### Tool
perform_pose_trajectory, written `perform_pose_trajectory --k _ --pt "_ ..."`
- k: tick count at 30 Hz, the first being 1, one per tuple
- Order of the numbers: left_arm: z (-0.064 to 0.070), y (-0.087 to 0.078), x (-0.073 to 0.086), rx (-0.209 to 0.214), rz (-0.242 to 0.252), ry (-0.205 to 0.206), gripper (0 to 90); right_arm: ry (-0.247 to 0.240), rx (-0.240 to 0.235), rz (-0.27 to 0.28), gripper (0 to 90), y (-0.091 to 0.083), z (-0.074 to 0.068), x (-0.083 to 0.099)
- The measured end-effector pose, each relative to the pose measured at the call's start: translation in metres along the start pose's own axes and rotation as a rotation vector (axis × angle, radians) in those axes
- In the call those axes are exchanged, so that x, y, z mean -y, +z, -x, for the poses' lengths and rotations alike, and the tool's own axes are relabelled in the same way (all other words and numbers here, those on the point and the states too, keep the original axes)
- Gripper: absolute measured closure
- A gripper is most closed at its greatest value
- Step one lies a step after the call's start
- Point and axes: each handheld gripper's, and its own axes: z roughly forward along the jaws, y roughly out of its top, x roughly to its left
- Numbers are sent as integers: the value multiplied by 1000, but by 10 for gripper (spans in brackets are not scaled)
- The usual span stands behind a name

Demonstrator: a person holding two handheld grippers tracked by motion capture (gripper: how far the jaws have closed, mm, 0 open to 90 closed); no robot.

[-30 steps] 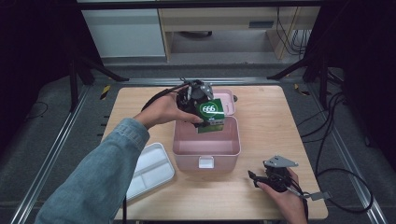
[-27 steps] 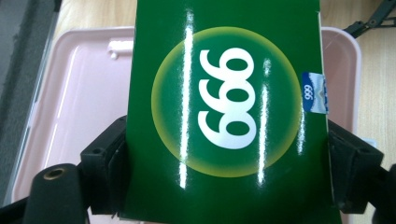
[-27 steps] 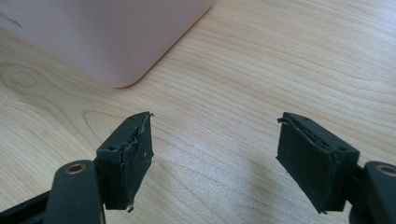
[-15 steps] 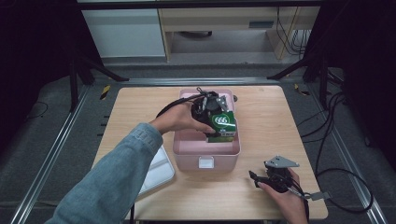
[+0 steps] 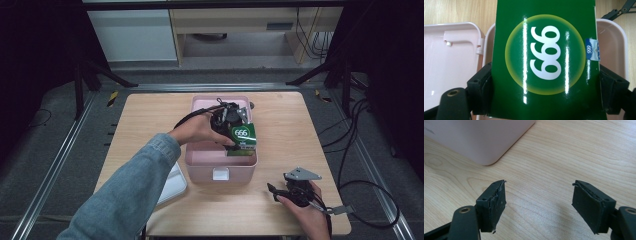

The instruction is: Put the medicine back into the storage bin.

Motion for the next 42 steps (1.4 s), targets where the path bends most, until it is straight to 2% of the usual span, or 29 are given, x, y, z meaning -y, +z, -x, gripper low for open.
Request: perform_pose_trajectory --k 8,17,24,29,42 --pt "-2 9 5 8 13 -17 170 -4 -3 3 268 1 0 0" --pt "4 26 9 17 -14 -10 169 -8 -4 1 269 1 -1 -1" --pt "2 33 13 21 -14 -17 169 -9 -5 -1 270 1 -1 -1" --pt "2 43 15 36 -36 -15 168 -9 -4 0 270 1 -1 -1" --pt "1 61 23 53 -31 -10 165 -9 -5 -2 270 1 -2 0"
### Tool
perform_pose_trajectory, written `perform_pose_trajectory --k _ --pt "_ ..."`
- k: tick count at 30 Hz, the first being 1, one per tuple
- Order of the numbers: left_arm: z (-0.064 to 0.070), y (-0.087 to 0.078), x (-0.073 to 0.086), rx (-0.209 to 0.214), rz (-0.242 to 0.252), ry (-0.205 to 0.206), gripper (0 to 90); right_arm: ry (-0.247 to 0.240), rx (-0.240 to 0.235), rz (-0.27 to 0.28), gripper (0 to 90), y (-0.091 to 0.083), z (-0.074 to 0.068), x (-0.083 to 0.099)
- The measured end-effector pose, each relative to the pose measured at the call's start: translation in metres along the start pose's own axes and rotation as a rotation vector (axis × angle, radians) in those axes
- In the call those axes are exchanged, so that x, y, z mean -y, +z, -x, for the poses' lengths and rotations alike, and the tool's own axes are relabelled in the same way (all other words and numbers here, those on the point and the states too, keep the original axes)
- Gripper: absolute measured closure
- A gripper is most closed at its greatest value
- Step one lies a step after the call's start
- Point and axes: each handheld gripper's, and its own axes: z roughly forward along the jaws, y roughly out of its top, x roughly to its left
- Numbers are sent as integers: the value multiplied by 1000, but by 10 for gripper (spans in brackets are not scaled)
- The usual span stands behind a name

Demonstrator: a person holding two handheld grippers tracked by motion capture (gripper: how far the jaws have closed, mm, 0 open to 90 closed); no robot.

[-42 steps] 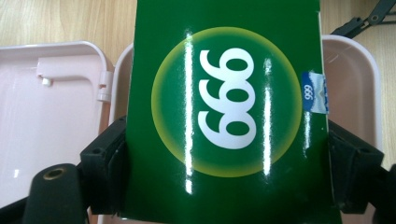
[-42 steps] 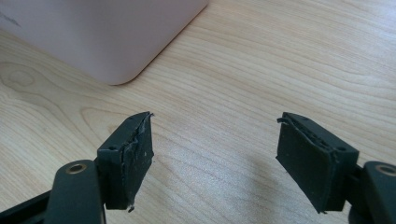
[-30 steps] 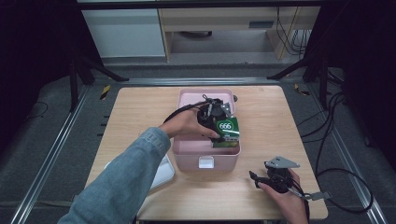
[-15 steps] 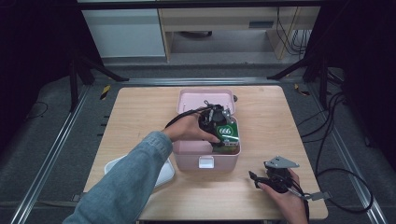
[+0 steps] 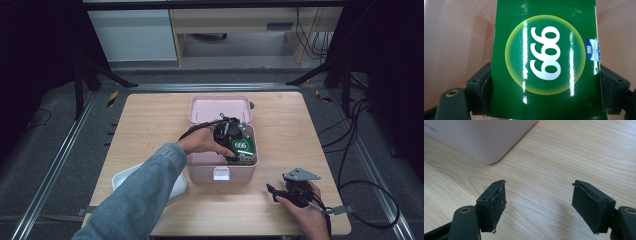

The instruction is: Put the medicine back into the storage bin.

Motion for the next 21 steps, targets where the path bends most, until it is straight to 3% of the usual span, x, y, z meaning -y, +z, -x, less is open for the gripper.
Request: perform_pose_trajectory --k 13,21 --pt "2 20 7 17 -11 -4 163 2 -2 -4 269 0 0 0" --pt "0 21 8 20 -5 -12 161 0 -3 -7 269 1 -1 1"
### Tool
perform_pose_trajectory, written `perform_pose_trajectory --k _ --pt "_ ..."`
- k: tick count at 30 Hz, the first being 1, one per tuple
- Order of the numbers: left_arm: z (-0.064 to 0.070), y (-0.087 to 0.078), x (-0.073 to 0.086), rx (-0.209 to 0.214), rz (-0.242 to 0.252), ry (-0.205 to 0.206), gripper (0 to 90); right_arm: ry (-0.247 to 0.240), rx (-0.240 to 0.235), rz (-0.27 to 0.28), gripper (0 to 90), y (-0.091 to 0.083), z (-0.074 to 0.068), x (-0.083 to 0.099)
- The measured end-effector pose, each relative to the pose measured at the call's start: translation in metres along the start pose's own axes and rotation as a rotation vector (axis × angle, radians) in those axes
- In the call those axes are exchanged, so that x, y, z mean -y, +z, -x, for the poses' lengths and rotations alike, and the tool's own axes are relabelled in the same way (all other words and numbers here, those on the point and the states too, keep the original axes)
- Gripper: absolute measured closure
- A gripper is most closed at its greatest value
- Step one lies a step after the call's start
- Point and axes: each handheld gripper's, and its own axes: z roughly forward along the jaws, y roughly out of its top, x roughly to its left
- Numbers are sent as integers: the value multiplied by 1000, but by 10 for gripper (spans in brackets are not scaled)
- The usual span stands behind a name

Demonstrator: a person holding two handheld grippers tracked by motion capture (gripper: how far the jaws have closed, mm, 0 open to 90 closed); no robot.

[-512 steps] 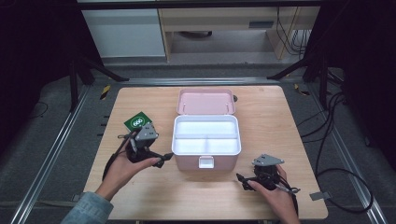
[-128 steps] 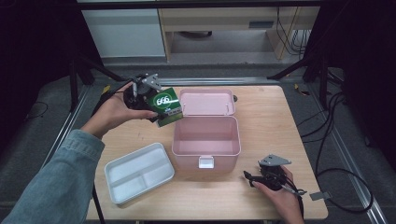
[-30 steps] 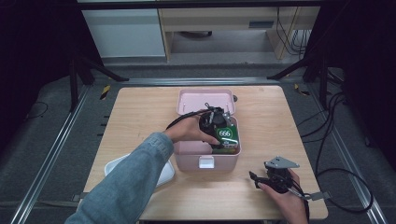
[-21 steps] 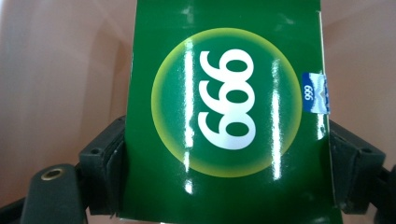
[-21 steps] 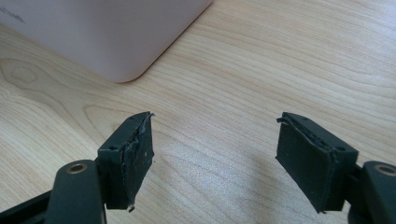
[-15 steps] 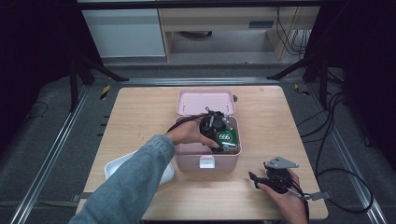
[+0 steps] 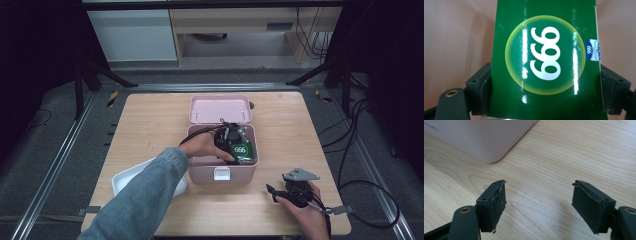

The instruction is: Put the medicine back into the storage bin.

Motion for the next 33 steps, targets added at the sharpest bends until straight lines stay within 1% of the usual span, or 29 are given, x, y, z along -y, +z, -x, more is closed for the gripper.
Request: perform_pose_trajectory --k 3,8,12,15,20,21,23,24,25,27,29,31,32,33 --pt "-1 1 1 5 0 -5 158 -1 -1 -1 268 0 0 0" --pt "-1 2 3 5 -15 -4 155 -2 -3 -5 267 1 -1 0" --pt "-1 3 5 3 -25 -12 152 0 -4 -7 266 1 -1 0" --pt "0 4 7 0 -14 -18 149 -1 -5 -9 261 1 -1 0" --pt "0 2 7 0 -20 -30 141 0 -6 -12 254 2 -1 1" --pt "0 0 7 -2 -15 -33 124 0 -5 -12 247 1 -1 1" --pt "0 -8 6 -2 11 -44 115 0 -5 -11 245 1 -1 1" --pt "0 -14 6 -5 33 -50 113 0 -6 -12 240 1 -1 1" --pt "0 -18 5 -10 41 -47 111 1 -6 -14 239 1 -1 1" --pt "1 -32 4 -26 80 -55 103 -2 -6 -17 231 2 -2 1" --pt "2 -43 4 -54 106 -60 102 -8 -6 -20 225 2 -3 0" --pt "2 -55 5 -83 130 -80 93 -10 -5 -21 213 3 -4 0" --pt "2 -60 6 -103 130 -85 87 -12 -3 -21 212 3 -5 -1" --pt "2 -68 8 -132 143 -100 81 -15 0 -24 205 3 -6 -1"
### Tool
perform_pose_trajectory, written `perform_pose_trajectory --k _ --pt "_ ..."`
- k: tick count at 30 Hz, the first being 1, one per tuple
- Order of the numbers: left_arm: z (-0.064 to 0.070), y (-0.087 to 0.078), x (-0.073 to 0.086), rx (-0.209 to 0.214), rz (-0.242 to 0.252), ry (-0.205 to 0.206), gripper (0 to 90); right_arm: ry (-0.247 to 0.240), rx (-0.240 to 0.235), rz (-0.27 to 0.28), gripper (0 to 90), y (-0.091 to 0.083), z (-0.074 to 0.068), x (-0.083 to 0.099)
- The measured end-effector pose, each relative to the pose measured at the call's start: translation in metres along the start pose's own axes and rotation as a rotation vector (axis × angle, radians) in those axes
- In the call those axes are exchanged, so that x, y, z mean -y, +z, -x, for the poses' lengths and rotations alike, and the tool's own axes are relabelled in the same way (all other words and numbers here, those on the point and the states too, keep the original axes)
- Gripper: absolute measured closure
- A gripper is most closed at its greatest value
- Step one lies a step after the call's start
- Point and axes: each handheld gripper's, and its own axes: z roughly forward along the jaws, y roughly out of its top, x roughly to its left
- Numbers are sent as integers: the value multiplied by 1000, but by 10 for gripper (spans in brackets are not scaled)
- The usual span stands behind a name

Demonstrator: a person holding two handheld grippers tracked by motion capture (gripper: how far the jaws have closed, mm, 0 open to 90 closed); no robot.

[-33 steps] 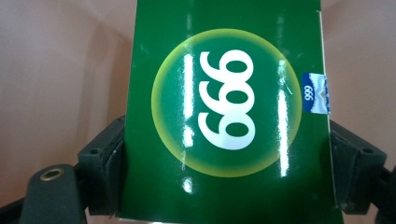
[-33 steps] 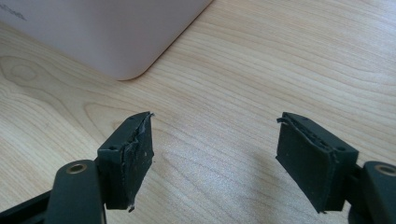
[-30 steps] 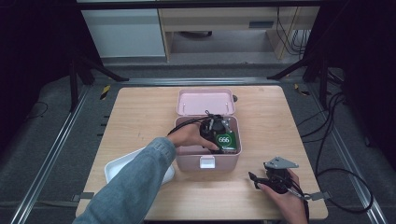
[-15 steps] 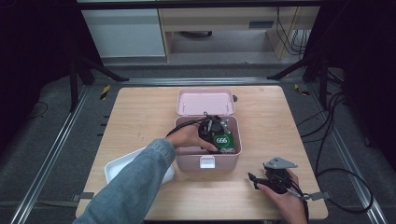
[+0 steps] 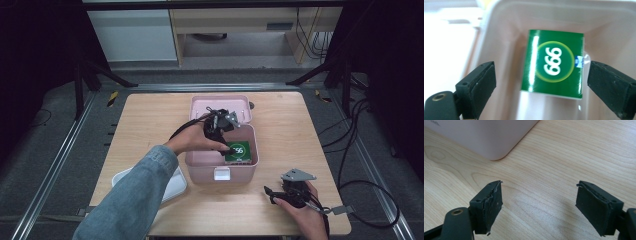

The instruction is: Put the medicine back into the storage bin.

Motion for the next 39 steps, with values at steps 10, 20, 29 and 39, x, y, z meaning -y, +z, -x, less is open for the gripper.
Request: perform_pose_trajectory --k 10,20,29,39 --pt "1 -45 17 -95 36 -60 68 -6 -3 1 220 1 -1 1" --pt "-4 -84 45 -120 55 -130 71 10 -6 11 205 1 -1 -1" --pt "-6 -108 80 -158 26 -164 66 7 -10 8 189 4 -2 -1" --pt "4 -121 119 -210 11 -212 66 -1 -12 5 175 4 -3 -1"
